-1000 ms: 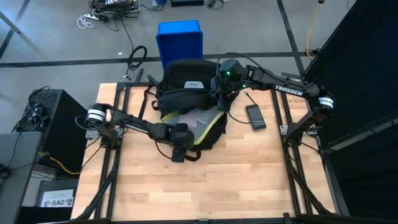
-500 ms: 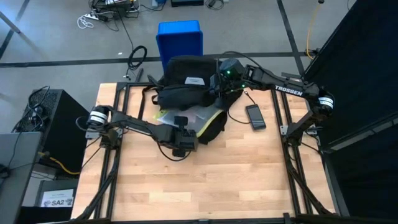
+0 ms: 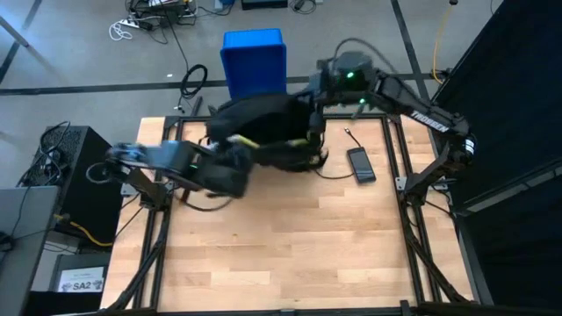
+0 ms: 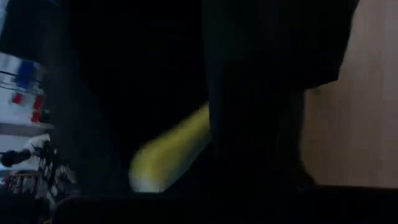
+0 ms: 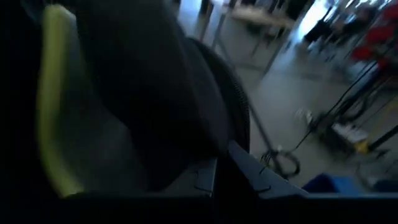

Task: Unpack backpack
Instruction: Put the yellow zipper pouch into the backpack

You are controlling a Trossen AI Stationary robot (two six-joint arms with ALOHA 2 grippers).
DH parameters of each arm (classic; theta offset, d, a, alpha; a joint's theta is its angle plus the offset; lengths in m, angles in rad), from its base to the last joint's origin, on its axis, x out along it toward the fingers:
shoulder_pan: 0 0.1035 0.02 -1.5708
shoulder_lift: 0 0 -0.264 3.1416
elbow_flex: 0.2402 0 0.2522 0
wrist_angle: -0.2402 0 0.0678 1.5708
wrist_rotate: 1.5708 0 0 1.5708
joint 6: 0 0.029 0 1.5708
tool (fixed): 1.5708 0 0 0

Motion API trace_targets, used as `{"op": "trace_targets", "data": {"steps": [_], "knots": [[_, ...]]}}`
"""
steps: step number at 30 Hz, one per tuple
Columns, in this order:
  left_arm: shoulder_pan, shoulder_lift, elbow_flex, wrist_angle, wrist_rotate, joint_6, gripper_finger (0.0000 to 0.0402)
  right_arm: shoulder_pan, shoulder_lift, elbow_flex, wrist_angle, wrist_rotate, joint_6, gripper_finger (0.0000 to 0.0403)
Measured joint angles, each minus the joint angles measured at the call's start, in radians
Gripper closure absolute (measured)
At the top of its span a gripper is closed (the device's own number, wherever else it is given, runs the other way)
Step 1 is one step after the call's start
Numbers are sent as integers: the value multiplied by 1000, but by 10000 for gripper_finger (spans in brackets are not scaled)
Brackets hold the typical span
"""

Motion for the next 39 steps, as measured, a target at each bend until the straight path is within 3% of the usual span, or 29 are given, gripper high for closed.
{"op": "trace_targets", "data": {"steps": [6,9,16,26,33,36,39], "knots": [[3,-4,257,13,-38,145,401,-53,-3,97,-32,-3,18,403],[30,-51,220,91,-47,247,401,-85,-2,102,-39,-4,35,403],[107,-69,219,76,-38,267,401,-128,34,105,-64,-4,40,403],[241,-65,218,190,-30,491,401,-212,90,103,160,-38,39,403],[358,-31,218,271,145,610,401,-278,151,103,235,-135,42,403],[336,0,179,278,188,589,401,-283,182,103,195,-212,49,403],[273,19,43,316,198,527,401,-252,217,103,141,-270,53,403]]}}
